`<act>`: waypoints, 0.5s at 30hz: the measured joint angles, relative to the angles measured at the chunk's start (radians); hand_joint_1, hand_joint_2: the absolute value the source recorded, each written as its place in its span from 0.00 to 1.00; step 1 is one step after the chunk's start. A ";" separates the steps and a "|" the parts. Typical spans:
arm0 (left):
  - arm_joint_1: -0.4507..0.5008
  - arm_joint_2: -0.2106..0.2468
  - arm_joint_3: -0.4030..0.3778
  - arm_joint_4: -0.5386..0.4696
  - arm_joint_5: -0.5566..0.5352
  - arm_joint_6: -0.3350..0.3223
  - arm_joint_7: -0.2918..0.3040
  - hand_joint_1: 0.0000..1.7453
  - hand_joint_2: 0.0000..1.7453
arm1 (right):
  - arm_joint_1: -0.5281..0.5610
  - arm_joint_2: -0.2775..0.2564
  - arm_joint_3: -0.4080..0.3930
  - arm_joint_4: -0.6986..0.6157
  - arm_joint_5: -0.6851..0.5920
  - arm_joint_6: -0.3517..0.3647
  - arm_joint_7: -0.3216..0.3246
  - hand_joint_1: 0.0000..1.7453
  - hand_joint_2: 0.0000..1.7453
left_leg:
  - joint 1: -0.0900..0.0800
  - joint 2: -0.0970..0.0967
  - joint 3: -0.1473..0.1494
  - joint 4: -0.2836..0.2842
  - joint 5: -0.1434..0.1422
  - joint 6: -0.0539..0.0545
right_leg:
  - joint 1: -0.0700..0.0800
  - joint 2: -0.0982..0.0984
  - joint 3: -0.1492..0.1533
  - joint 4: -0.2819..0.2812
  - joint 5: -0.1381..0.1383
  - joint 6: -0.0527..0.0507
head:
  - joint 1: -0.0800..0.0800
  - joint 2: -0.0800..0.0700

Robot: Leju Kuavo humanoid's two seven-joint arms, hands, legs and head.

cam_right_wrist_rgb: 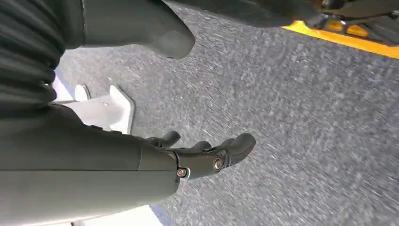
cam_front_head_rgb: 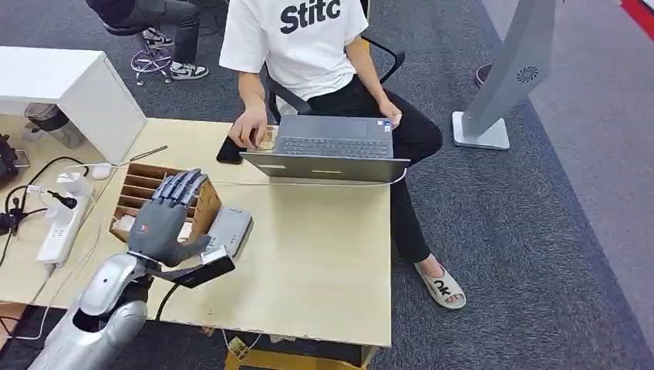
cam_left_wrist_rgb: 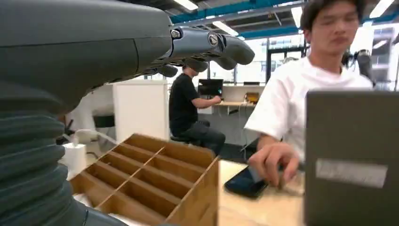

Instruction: Pass the card to the sensor for recognition and then transmit it.

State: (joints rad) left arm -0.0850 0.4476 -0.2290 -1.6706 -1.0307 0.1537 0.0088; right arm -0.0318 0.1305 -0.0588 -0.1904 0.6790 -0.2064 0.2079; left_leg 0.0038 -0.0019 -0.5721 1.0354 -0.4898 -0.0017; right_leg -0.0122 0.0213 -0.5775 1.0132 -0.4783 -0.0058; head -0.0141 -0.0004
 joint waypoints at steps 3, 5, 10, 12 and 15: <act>0.081 0.045 0.040 -0.045 0.004 -0.020 0.010 0.00 1.00 | 0.002 0.000 -0.013 0.000 0.000 0.000 0.010 0.00 1.00 | 0.000 0.000 0.000 0.000 0.000 0.000 | 0.000 0.000 -0.001 0.000 0.000 0.000 | 0.000 0.000; 0.120 0.067 0.071 -0.069 0.004 -0.034 0.011 0.00 1.00 | 0.004 0.000 -0.018 0.000 0.000 0.000 0.010 0.00 1.00 | 0.000 -0.001 -0.001 0.000 0.000 0.000 | 0.000 -0.001 -0.001 0.000 0.000 0.000 | 0.000 0.000; 0.167 0.109 0.133 -0.101 -0.018 -0.058 0.031 0.00 1.00 | 0.004 0.000 -0.030 0.000 0.000 0.000 0.000 0.00 1.00 | 0.000 -0.001 -0.001 0.000 0.000 0.000 | 0.000 -0.001 0.000 0.000 0.000 0.000 | 0.000 0.000; 0.171 0.116 0.148 -0.106 -0.044 -0.057 0.038 0.00 1.00 | 0.004 0.002 -0.033 0.000 0.000 0.000 -0.004 0.00 1.00 | 0.000 -0.002 -0.001 0.000 0.000 0.000 | 0.000 -0.002 0.000 0.000 0.000 0.000 | 0.000 0.000; 0.171 0.121 0.163 -0.108 -0.068 -0.057 0.043 0.00 1.00 | 0.004 0.003 -0.038 0.000 0.002 0.000 -0.007 0.00 1.00 | 0.000 -0.002 0.000 0.000 0.001 0.000 | 0.000 -0.003 0.000 0.000 0.000 0.000 | 0.000 0.000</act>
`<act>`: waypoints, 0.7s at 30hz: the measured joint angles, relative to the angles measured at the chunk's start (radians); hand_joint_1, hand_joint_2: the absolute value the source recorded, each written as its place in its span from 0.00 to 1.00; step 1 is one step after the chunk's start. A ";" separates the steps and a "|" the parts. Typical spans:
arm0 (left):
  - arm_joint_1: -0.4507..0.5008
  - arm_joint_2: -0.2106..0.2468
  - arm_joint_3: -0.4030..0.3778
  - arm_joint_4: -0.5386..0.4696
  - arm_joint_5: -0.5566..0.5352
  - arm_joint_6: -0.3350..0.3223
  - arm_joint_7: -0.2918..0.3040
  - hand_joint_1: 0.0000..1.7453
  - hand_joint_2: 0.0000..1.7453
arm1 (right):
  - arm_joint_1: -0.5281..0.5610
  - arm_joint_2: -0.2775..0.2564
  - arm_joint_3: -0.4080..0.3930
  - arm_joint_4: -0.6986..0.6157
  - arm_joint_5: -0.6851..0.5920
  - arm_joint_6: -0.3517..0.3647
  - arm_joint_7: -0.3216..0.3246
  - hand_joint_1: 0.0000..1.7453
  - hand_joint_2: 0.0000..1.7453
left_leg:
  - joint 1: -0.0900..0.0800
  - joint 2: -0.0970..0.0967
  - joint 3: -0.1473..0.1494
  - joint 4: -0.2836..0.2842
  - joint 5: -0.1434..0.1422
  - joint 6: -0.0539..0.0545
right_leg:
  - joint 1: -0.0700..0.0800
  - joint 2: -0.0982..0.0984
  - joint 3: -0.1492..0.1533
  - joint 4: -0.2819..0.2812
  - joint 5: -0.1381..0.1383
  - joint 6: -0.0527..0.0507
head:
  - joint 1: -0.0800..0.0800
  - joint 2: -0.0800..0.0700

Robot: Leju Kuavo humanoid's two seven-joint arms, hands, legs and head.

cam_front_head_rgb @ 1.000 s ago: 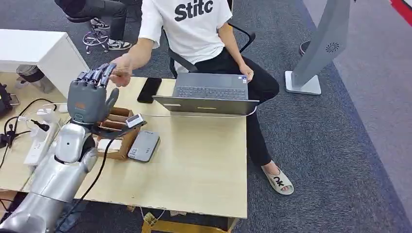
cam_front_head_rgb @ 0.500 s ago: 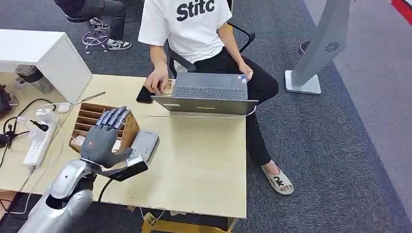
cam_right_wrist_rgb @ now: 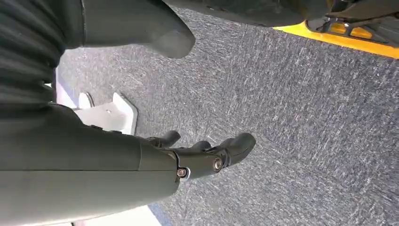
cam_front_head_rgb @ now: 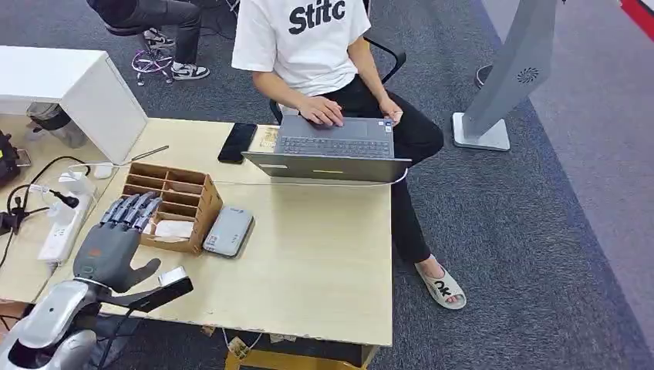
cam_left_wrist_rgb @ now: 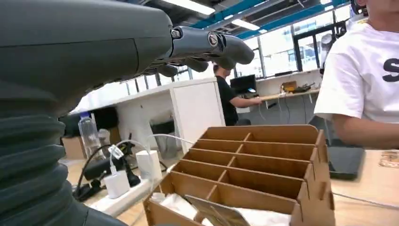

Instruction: Pass the card to the sensor for recognition and then transmit it.

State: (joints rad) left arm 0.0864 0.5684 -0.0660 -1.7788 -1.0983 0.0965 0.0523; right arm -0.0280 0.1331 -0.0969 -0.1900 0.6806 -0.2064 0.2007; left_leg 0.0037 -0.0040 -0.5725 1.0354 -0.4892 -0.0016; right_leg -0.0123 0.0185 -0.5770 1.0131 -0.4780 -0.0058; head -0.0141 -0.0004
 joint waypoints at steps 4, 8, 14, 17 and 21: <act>-0.003 -0.001 0.003 0.000 -0.031 0.003 0.011 0.00 1.00 | -0.001 0.000 -0.001 0.000 0.001 0.001 0.001 0.00 1.00 | 0.000 0.000 0.000 0.000 0.000 0.000 | 0.000 0.000 0.000 0.000 0.000 0.000 | 0.000 0.000; -0.021 -0.006 0.003 0.016 -0.037 0.002 0.016 0.00 1.00 | -0.001 0.000 -0.001 0.000 0.010 0.003 0.008 0.00 1.00 | 0.000 0.000 0.000 0.000 0.000 0.000 | 0.000 0.000 0.000 0.000 0.000 0.000 | 0.000 0.000; -0.059 -0.022 0.003 0.082 -0.048 -0.009 0.018 0.00 1.00 | -0.002 0.003 -0.001 0.000 0.019 0.011 0.016 0.00 1.00 | 0.000 0.000 0.000 0.000 0.000 0.000 | 0.000 0.000 0.000 0.000 0.000 0.000 | 0.000 0.000; -0.081 -0.031 0.003 0.123 -0.054 -0.018 0.018 0.00 1.00 | -0.003 0.003 -0.001 0.000 0.023 0.013 0.017 0.00 1.00 | 0.000 0.000 0.000 0.000 0.000 0.000 | 0.000 0.000 0.000 0.000 0.000 0.000 | 0.000 0.000; -0.105 -0.043 0.001 0.174 -0.061 -0.023 0.018 0.00 1.00 | -0.003 0.003 -0.001 0.000 0.029 0.015 0.017 0.00 1.00 | 0.000 0.000 0.000 0.000 0.000 0.000 | 0.000 0.000 0.000 0.000 0.000 0.000 | 0.000 0.000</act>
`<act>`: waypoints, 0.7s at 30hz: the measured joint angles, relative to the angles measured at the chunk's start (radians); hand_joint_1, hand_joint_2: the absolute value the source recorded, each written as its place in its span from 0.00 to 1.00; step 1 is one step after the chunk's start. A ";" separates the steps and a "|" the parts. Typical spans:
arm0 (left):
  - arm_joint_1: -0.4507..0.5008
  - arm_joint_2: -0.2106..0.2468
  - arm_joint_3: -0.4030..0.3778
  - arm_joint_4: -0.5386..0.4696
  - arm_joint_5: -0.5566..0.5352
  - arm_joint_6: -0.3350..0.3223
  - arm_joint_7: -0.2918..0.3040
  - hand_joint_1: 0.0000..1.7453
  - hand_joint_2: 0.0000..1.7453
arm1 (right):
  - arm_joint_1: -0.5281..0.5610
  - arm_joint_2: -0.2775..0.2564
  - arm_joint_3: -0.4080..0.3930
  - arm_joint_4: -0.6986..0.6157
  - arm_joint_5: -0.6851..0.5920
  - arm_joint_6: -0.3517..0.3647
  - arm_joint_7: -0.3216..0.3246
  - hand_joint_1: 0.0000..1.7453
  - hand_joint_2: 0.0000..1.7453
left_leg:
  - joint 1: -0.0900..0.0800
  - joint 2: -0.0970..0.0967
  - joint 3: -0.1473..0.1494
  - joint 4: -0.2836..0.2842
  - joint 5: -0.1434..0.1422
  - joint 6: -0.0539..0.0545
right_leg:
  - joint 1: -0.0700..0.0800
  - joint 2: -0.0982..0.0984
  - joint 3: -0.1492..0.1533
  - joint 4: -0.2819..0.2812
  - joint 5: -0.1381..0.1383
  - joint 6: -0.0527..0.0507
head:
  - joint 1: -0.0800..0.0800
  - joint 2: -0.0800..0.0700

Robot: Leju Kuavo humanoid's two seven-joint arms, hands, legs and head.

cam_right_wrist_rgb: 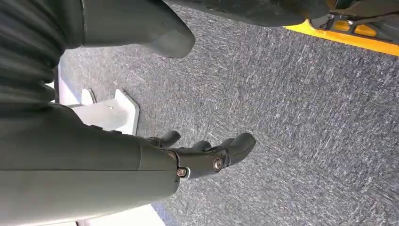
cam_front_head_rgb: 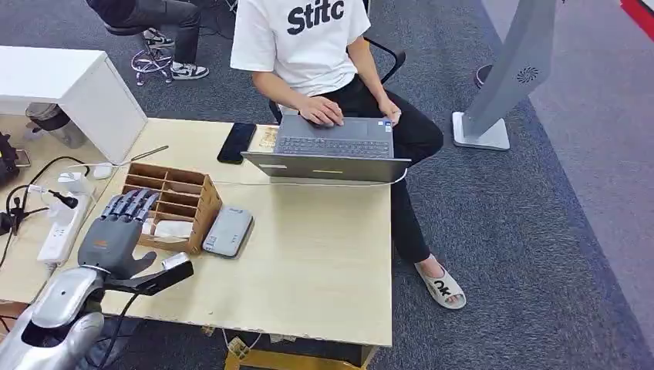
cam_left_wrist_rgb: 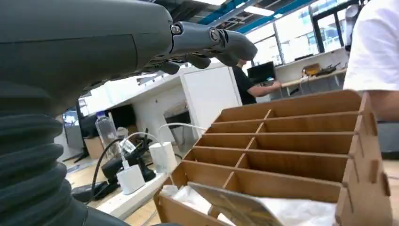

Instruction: Pass the card to the sensor for recognition and then transmit it.

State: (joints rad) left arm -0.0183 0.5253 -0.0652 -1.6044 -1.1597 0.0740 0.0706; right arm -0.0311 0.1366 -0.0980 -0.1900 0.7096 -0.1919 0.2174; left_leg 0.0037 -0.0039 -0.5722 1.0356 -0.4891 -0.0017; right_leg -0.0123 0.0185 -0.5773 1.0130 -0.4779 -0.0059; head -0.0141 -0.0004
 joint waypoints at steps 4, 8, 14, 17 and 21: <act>-0.021 -0.014 -0.004 0.045 -0.008 0.000 0.003 0.00 1.00 | -0.002 0.000 0.000 0.000 0.005 0.000 -0.002 0.00 1.00 | 0.000 0.000 0.000 0.000 0.000 0.000 | 0.000 0.000 0.000 0.000 0.000 0.000 | 0.000 0.000; -0.029 -0.026 -0.006 0.076 -0.014 0.002 0.004 0.14 1.00 | -0.002 0.000 0.000 0.000 0.009 0.000 -0.002 0.00 1.00 | 0.000 0.000 0.000 0.000 0.000 0.000 | 0.000 0.000 0.000 0.000 0.000 0.000 | 0.000 0.000; -0.036 -0.042 -0.010 0.117 -0.021 0.021 -0.002 1.00 1.00 | -0.003 0.000 0.000 0.000 0.022 0.003 -0.002 0.00 1.00 | 0.000 0.000 0.000 0.000 0.000 0.000 | 0.000 0.000 0.000 0.000 0.000 0.000 | 0.000 0.000; -0.036 -0.048 -0.019 0.128 -0.022 0.032 -0.010 1.00 1.00 | -0.003 0.000 0.000 0.000 0.024 0.003 -0.002 0.00 1.00 | 0.000 0.000 0.000 0.000 0.000 0.000 | 0.000 0.000 0.000 0.000 0.000 0.000 | 0.000 0.000; -0.037 -0.057 -0.026 0.139 -0.022 0.043 -0.018 1.00 1.00 | -0.003 0.000 0.000 0.000 0.026 0.004 -0.005 0.00 1.00 | 0.000 0.000 0.000 0.000 0.000 0.000 | 0.000 0.000 0.000 0.000 0.000 0.000 | 0.000 0.000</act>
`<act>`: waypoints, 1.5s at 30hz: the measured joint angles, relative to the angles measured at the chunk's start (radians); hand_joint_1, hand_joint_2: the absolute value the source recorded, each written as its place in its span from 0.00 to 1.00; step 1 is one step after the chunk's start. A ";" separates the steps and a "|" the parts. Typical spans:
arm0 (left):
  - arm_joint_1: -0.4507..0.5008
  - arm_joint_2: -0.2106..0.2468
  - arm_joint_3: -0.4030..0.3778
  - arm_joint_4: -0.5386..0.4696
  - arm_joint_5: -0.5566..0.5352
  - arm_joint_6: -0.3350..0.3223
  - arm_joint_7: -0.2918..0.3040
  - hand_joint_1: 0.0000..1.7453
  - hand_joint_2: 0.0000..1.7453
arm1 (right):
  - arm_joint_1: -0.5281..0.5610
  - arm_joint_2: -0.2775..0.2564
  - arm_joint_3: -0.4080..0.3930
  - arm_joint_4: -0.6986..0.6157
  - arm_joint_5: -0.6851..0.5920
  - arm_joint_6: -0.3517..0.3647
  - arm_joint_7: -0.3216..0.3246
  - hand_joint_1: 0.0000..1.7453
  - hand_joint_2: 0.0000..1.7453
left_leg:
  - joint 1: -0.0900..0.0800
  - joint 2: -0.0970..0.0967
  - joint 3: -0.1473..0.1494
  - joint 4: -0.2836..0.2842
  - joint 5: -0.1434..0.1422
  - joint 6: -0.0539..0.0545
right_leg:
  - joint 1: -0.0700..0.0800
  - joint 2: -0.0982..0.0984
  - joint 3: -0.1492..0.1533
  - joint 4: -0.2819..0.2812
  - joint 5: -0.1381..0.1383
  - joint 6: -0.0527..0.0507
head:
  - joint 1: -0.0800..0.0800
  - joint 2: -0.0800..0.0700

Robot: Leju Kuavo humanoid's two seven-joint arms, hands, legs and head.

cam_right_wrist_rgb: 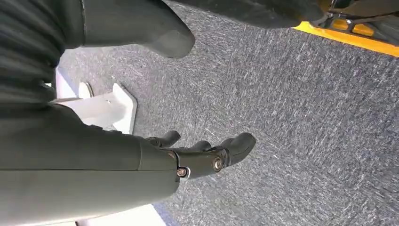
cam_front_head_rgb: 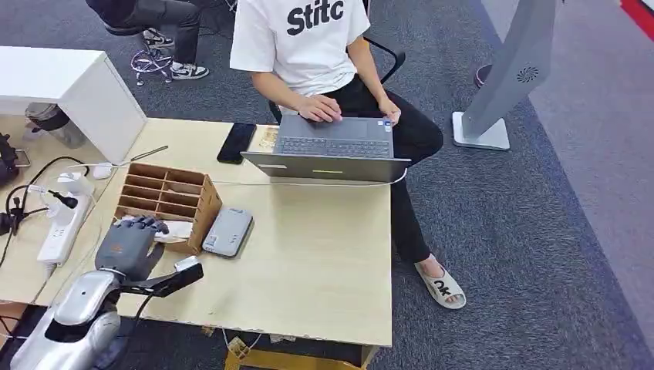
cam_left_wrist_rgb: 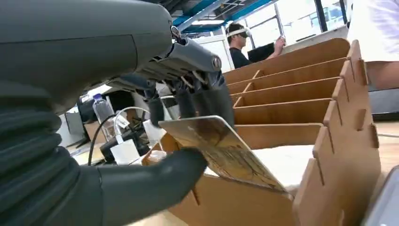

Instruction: Pass the card to the sensor for recognition and then transmit it.

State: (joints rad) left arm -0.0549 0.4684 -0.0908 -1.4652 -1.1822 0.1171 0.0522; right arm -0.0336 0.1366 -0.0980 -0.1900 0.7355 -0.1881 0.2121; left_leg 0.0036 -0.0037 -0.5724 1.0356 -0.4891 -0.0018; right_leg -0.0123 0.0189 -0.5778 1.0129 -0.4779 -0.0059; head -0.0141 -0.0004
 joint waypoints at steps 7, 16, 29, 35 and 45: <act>-0.005 -0.011 -0.008 0.016 -0.005 0.026 -0.003 1.00 1.00 | 0.000 0.000 0.000 0.000 0.009 0.001 0.000 0.00 1.00 | 0.000 0.000 0.000 0.000 0.000 0.000 | 0.000 0.000 0.000 0.000 0.000 0.000 | 0.000 0.000; -0.003 -0.014 -0.011 0.026 -0.056 0.109 0.001 1.00 1.00 | 0.000 0.000 0.000 0.000 0.019 0.002 -0.006 0.00 1.00 | 0.000 0.000 0.000 0.000 0.000 0.000 | 0.000 0.000 0.000 0.000 0.000 0.000 | 0.000 0.000; -0.034 -0.005 0.054 -0.064 -0.049 0.296 -0.022 1.00 1.00 | 0.000 0.000 -0.006 0.000 0.043 -0.006 -0.014 0.00 1.00 | 0.000 0.000 0.000 0.000 0.000 0.000 | 0.000 0.000 0.000 0.000 0.000 0.000 | 0.000 0.000; -0.151 0.003 0.078 -0.079 -0.059 0.276 -0.021 1.00 1.00 | 0.000 0.000 -0.007 0.000 0.063 -0.006 -0.013 0.00 1.00 | 0.000 -0.001 0.000 0.000 0.001 0.000 | 0.000 -0.001 0.000 0.000 0.001 0.000 | 0.000 0.000; -0.409 0.012 0.050 0.081 -0.162 0.274 0.002 1.00 1.00 | -0.006 0.000 -0.007 0.000 0.087 0.000 -0.006 0.00 1.00 | 0.000 -0.001 0.000 0.001 0.002 -0.001 | 0.000 -0.001 0.000 0.000 0.002 -0.001 | 0.000 0.000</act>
State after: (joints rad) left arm -0.4637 0.4803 -0.0405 -1.3843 -1.3439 0.3907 0.0546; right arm -0.0398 0.1366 -0.1049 -0.1900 0.8221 -0.1884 0.2060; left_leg 0.0038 -0.0045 -0.5722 1.0363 -0.4867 -0.0029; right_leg -0.0122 0.0182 -0.5778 1.0131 -0.4758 -0.0067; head -0.0137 -0.0004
